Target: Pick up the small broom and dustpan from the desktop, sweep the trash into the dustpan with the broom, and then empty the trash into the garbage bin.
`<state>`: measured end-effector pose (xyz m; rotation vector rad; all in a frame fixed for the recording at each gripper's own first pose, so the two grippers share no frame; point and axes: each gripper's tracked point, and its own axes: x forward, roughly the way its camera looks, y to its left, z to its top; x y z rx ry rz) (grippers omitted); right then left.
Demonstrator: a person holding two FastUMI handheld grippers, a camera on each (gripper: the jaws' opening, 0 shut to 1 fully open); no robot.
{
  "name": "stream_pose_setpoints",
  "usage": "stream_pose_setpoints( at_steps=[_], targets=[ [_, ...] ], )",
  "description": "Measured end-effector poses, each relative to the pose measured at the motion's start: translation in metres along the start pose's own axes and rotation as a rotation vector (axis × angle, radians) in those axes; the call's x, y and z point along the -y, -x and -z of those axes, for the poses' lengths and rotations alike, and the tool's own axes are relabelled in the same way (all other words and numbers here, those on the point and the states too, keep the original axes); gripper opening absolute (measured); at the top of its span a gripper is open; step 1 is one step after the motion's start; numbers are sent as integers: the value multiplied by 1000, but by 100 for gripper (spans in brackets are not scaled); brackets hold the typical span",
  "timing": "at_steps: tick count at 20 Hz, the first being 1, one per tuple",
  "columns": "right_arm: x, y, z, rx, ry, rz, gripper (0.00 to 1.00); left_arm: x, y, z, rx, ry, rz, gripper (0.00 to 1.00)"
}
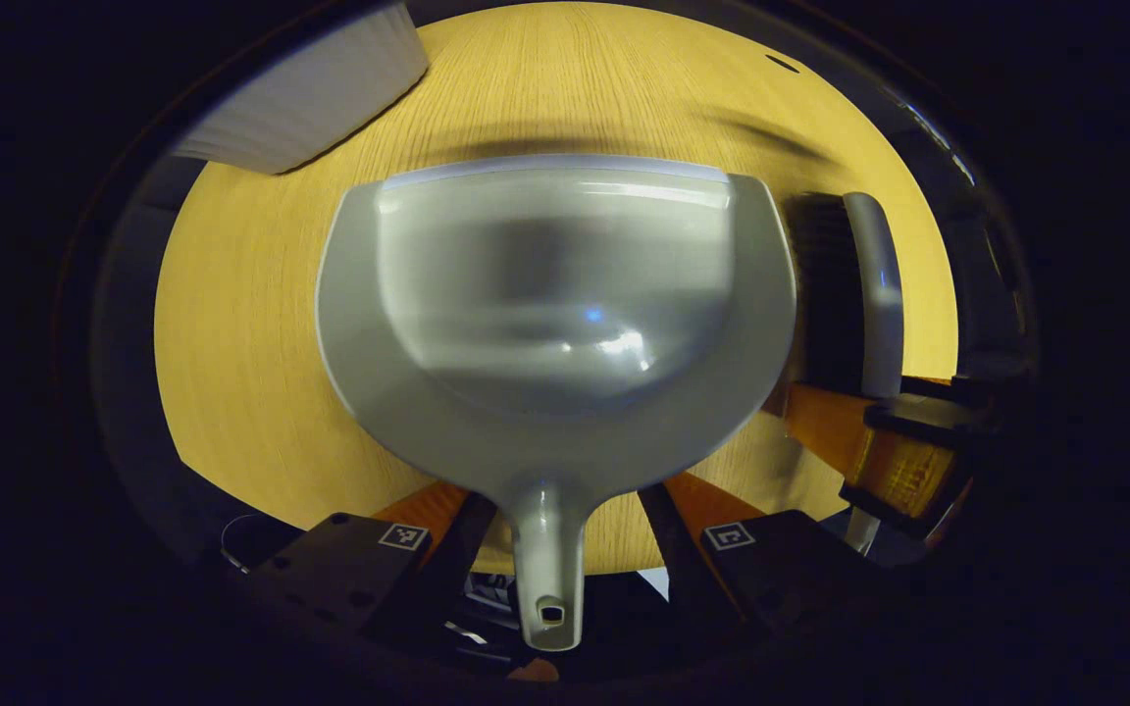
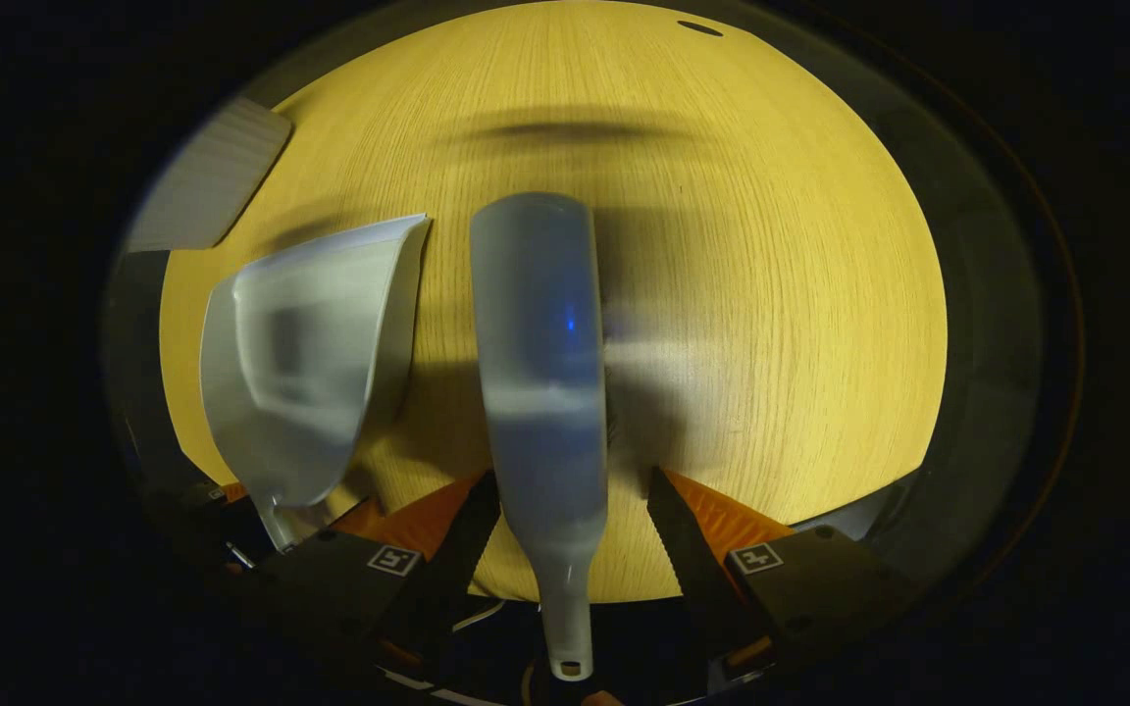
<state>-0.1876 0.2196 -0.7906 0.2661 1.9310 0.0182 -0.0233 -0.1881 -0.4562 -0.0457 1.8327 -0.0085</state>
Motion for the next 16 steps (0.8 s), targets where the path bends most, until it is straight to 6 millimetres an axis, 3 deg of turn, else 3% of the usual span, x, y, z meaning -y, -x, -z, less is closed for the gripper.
stream_pose_setpoints(
  at_steps=[5,8,12,16],
  targets=[
    [1,16,1,40,-1,-14,98,6,16,2,58,-25,42,84],
    [-1,39,-9,155,28,-35,98,2,33,4,148,-92,33,84],
    [-7,97,-11,357,43,-73,98,-4,66,5,358,-144,0,85],
    [-3,163,-3,573,38,-107,98,-13,114,4,615,-158,-42,84]
  ],
)
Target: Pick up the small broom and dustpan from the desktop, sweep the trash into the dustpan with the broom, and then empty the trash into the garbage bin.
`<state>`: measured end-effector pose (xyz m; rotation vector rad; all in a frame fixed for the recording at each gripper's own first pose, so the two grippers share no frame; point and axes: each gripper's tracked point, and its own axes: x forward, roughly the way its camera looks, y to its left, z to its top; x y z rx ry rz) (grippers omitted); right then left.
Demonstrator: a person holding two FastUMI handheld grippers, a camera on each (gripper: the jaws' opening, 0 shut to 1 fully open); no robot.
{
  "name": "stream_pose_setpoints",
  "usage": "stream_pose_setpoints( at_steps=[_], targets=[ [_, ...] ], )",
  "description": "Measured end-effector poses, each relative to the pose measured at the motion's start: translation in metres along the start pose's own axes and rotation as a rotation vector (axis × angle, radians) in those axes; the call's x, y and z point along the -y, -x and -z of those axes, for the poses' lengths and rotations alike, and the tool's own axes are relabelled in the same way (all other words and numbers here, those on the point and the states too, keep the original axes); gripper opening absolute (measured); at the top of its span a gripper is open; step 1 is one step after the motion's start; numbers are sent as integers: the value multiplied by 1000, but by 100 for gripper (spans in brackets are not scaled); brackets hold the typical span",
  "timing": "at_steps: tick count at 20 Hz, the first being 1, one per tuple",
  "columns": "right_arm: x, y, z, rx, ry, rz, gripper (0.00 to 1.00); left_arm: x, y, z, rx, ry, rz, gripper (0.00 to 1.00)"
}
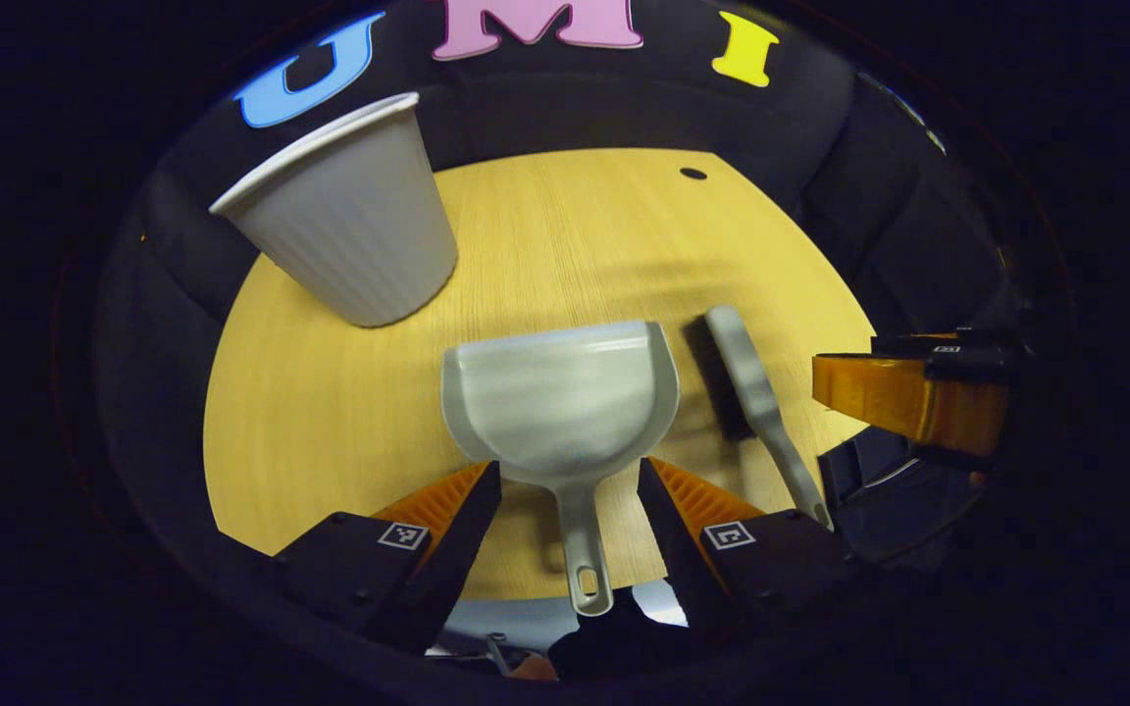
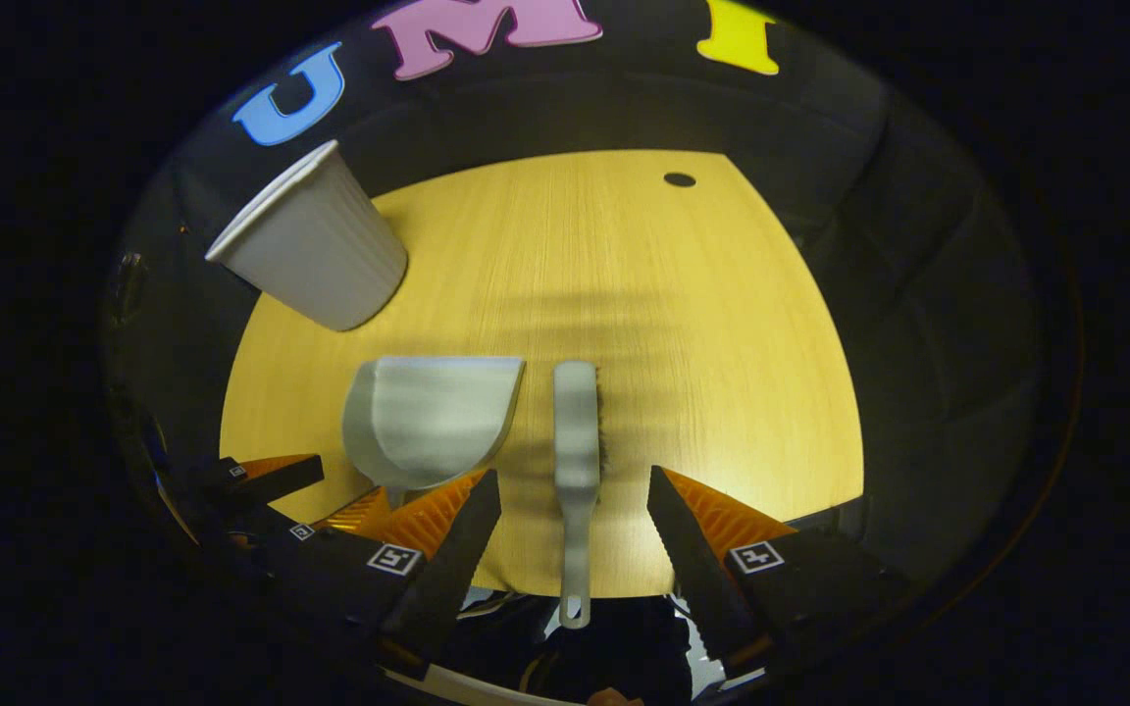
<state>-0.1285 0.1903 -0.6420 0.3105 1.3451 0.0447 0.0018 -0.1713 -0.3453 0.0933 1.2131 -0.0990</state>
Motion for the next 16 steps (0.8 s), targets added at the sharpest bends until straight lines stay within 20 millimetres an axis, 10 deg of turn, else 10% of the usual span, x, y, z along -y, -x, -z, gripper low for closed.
stream_pose_setpoints(
  at_steps=[5,10,16],
  targets=[
    [-3,83,-26,285,-6,-13,98,-13,75,-41,341,-14,-42,84],
    [-19,222,-64,833,63,6,97,-22,161,-67,692,67,-16,84],
    [-27,277,-60,1156,189,45,96,-30,285,-74,1075,113,-186,83]
  ],
)
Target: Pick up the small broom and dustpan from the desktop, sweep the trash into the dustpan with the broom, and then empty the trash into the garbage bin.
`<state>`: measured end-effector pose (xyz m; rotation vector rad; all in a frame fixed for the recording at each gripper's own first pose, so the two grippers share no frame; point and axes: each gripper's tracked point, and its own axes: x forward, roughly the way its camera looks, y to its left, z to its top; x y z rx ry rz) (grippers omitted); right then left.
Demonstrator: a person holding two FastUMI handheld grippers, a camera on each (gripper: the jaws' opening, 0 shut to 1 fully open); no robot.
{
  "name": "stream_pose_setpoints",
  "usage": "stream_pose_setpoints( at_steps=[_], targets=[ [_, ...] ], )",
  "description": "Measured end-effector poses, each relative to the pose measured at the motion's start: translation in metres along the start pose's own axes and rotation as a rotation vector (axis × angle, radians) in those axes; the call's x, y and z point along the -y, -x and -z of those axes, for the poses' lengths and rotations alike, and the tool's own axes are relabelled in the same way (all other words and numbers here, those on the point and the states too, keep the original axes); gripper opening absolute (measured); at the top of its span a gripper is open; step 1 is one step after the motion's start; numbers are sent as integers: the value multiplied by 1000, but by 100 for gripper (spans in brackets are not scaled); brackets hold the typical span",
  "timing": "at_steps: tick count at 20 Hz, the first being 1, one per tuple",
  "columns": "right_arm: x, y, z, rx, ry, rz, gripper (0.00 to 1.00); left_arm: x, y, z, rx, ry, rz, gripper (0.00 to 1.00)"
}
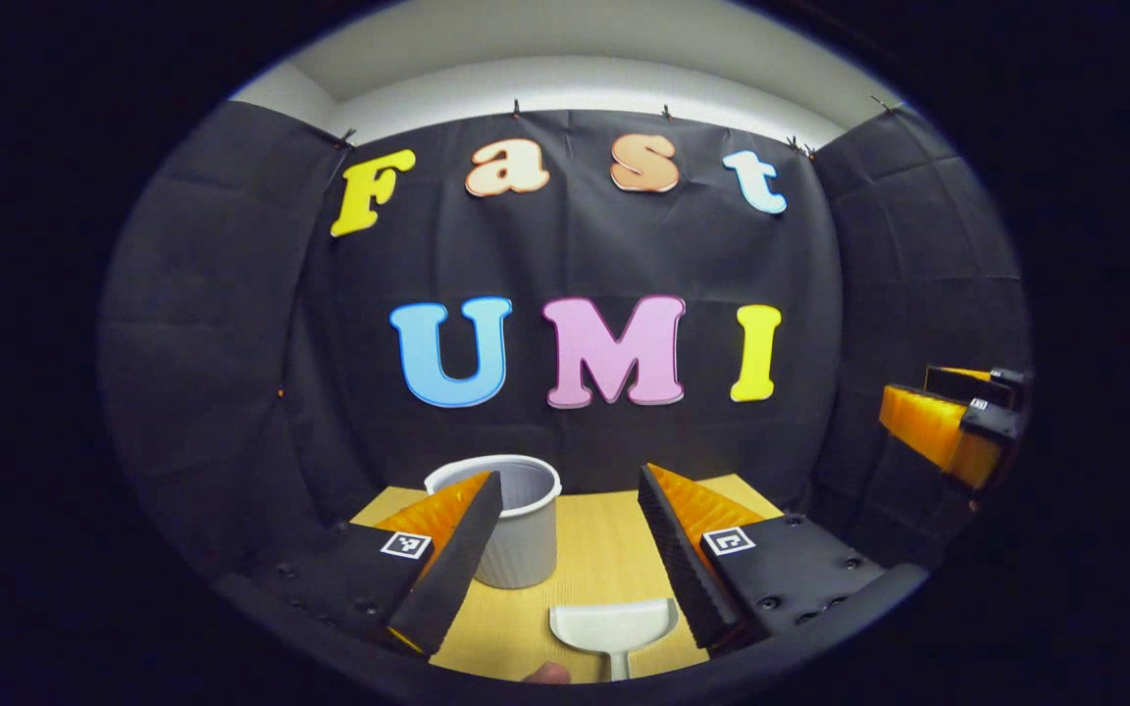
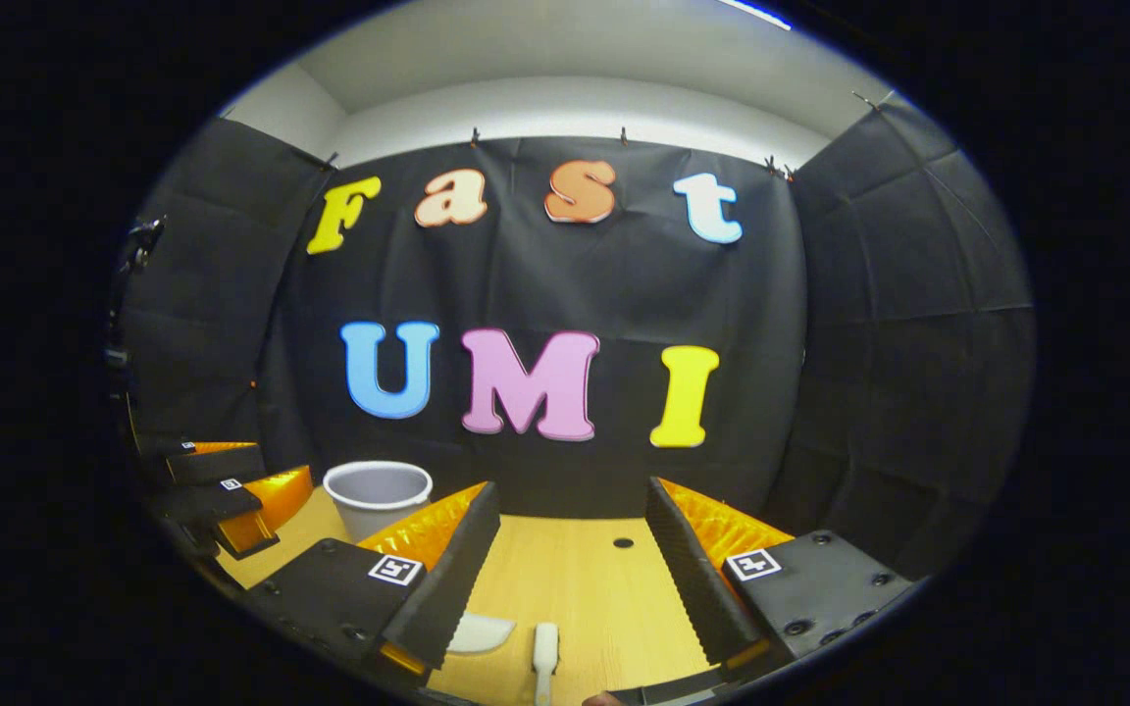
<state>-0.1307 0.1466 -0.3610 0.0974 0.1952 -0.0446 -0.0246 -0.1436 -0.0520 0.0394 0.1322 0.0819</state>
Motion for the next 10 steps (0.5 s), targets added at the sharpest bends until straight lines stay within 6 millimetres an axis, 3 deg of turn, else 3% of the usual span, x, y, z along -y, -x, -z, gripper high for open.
stream_pose_setpoints(
  at_steps=[2,4,7,10],
  targets=[
    [1,18,-25,42,-23,-36,97,2,16,-17,61,14,-18,82],
    [-6,21,-33,32,-52,-74,95,2,38,-22,43,-34,-63,82],
    [-3,41,-55,79,-55,-113,96,27,56,-28,10,-12,-62,82],
    [-3,53,-58,64,-58,-144,96,36,79,-27,-20,53,-74,81]
  ],
)
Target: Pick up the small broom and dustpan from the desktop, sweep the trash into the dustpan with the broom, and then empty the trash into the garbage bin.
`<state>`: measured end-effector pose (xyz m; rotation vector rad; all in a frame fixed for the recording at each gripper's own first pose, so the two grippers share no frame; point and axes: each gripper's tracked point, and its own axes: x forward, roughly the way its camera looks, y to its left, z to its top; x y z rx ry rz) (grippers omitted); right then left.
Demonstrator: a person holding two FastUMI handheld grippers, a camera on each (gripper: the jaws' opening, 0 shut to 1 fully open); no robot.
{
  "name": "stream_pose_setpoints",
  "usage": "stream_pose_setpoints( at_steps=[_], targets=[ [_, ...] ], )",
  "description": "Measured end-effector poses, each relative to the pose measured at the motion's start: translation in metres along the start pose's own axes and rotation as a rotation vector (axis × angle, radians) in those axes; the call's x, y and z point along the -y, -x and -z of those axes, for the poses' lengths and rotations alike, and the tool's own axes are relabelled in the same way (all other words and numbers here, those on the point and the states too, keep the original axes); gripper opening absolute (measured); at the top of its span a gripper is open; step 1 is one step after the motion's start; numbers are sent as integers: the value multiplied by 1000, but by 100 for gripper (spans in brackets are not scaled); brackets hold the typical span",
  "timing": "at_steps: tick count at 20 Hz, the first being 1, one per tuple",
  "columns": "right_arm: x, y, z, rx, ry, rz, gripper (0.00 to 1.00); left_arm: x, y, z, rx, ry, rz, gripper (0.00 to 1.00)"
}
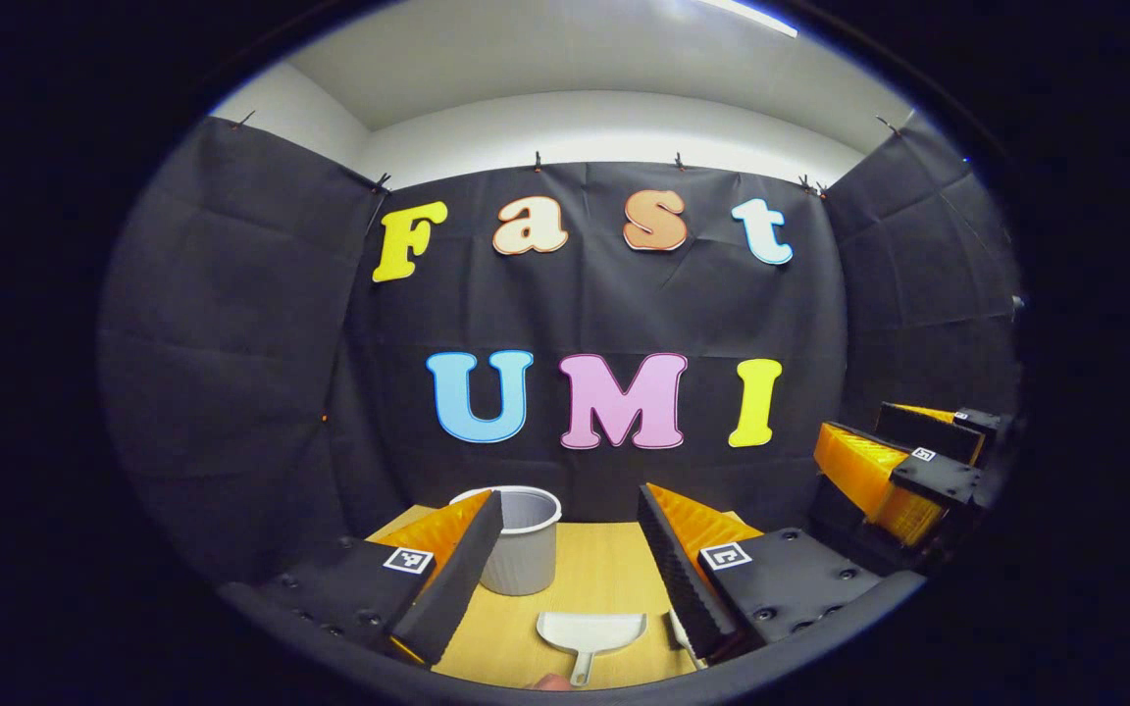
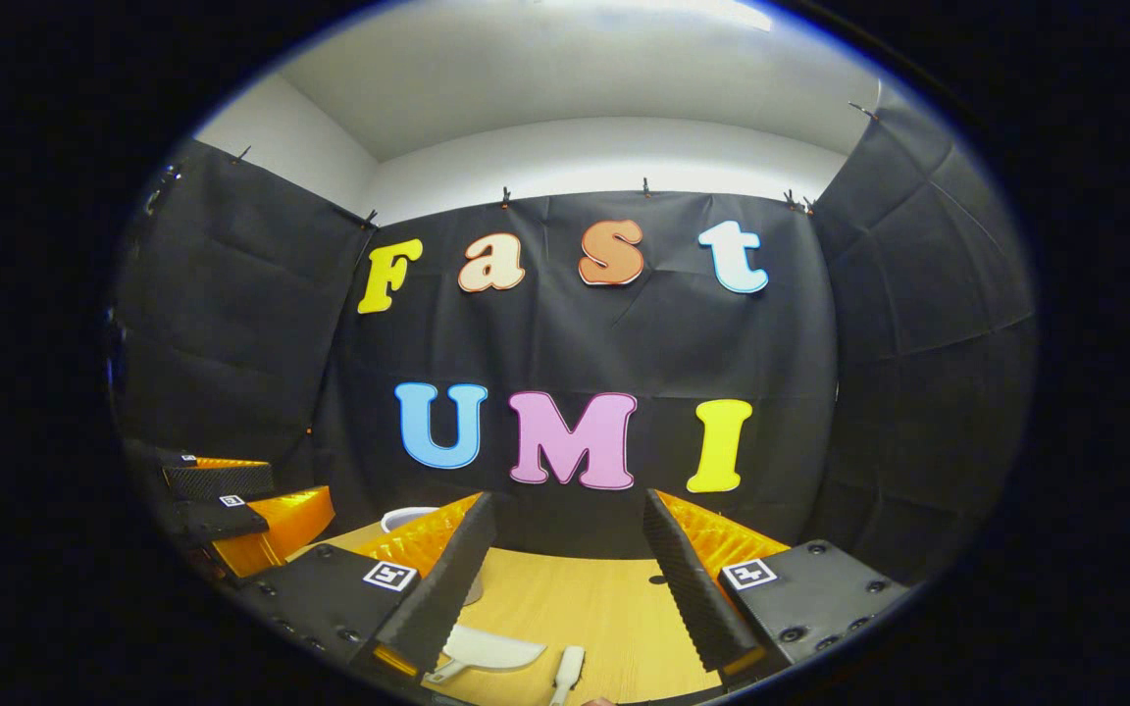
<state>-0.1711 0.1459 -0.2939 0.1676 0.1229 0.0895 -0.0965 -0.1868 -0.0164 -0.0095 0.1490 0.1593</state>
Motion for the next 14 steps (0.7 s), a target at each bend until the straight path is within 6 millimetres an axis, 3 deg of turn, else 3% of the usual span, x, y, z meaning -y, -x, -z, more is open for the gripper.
stream_pose_setpoints(
  at_steps=[4,7,9,11,14],
  targets=[
    [18,5,-19,41,16,56,93,-5,0,-3,-8,26,-1,82],
    [5,3,-26,53,-1,46,96,-18,-1,-18,29,12,-20,81],
    [6,-2,-27,55,18,58,92,-26,-4,-16,32,3,-30,81],
    [-7,-6,-26,56,10,44,96,-31,-7,-21,50,-6,-32,81],
    [-14,-14,-29,64,24,38,93,-38,-12,-20,50,-5,-40,82]
  ],
)
